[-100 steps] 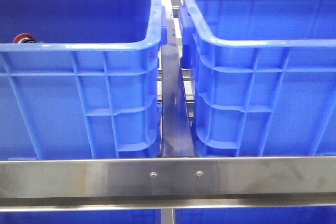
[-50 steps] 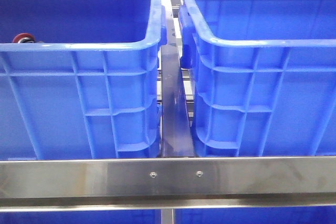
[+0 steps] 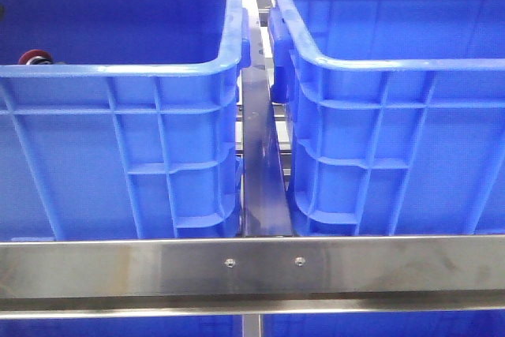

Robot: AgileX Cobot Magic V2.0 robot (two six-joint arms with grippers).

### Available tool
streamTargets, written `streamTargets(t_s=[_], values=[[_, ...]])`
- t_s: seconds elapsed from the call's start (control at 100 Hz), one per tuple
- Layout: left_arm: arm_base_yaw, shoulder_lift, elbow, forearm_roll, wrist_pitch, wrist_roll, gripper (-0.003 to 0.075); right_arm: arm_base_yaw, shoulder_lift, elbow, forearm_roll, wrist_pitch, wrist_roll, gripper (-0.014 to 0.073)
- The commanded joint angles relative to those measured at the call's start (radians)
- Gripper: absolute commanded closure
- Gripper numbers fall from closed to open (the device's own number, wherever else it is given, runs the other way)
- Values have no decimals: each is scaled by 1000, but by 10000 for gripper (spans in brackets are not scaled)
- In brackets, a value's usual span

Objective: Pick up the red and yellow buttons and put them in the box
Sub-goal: 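Grasp a red mushroom-cap button body with the left gripper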

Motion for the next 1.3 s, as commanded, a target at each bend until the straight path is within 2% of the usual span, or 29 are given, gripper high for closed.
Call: streamTargets(t_s=[0.0, 0.08, 0.14, 0.21, 0.34, 0.41, 0.48, 0.92, 1.29], values=[[-10, -28, -37, -42, -85, -37, 125, -2, -20, -2, -8, -85, -3, 661], [-42, -28, -37, 14, -155, -127, 126, -2, -20, -2, -8, -85, -3, 661], [-84, -28, -37, 110, -197, -217, 126, -2, -20, -2, -8, -85, -3, 661], [-138, -28, -37, 269, -230, -375, 126, -2, -20, -2, -8, -85, -3, 661], [-213, -14, -37, 623, -237, -753, 126, -2, -20, -2, -8, -85, -3, 661], [-225, -12, -37, 763, -235, -923, 129, -2, -20, -2, -8, -85, -3, 661], [-232, -12, -37, 837, -237, -1033, 130, -2, -20, -2, -8, -85, -3, 661], [-263, 102, -37, 943, -227, -1206, 130, -2, -20, -2, -8, -85, -3, 661], [-272, 173, -37, 961, -219, -1221, 130, -2, -20, -2, -8, -85, -3, 661]])
